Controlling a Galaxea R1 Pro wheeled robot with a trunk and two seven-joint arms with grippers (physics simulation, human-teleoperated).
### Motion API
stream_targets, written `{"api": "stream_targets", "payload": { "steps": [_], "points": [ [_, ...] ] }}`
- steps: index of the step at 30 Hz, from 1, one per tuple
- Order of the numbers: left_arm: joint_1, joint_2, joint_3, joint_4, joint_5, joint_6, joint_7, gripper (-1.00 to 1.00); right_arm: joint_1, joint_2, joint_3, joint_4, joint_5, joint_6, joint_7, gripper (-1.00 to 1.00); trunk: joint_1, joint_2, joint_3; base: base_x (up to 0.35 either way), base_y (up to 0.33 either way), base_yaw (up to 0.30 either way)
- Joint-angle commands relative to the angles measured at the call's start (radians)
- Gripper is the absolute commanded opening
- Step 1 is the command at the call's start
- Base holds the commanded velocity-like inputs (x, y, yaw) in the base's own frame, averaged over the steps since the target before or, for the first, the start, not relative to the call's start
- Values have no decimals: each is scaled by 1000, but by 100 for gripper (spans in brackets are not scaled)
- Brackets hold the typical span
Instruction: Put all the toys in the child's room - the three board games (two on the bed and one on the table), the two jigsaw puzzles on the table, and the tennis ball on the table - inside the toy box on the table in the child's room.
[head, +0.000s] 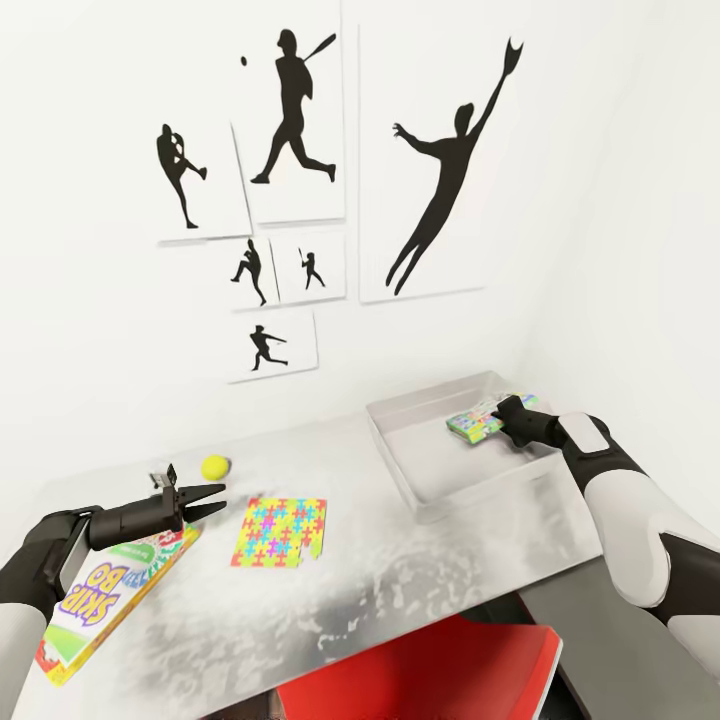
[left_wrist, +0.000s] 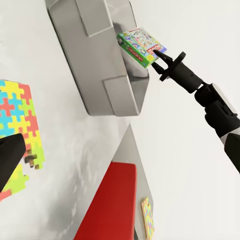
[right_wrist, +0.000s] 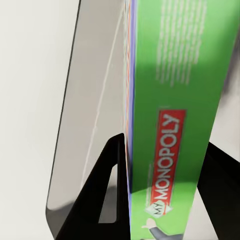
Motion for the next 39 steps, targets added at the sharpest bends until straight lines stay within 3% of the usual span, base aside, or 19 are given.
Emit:
{"api": "stream_targets", "payload": {
  "steps": [1,16,39],
  "points": [
    [-1,0,0,0,0,11,-3,100,-1,0,-5,-1,-9,5,-6,-100,1,-2,-4,0,0,0],
    [-1,2,1,-1,-1,11,-3,100,-1,0,-5,-1,-12,0,-56,-100,1,-2,-28,0,0,0],
    [-1,0,0,0,-1,9,-2,100,-3,0,-9,-2,-28,-1,-57,-100,1,-2,-30,0,0,0]
  ]
}}
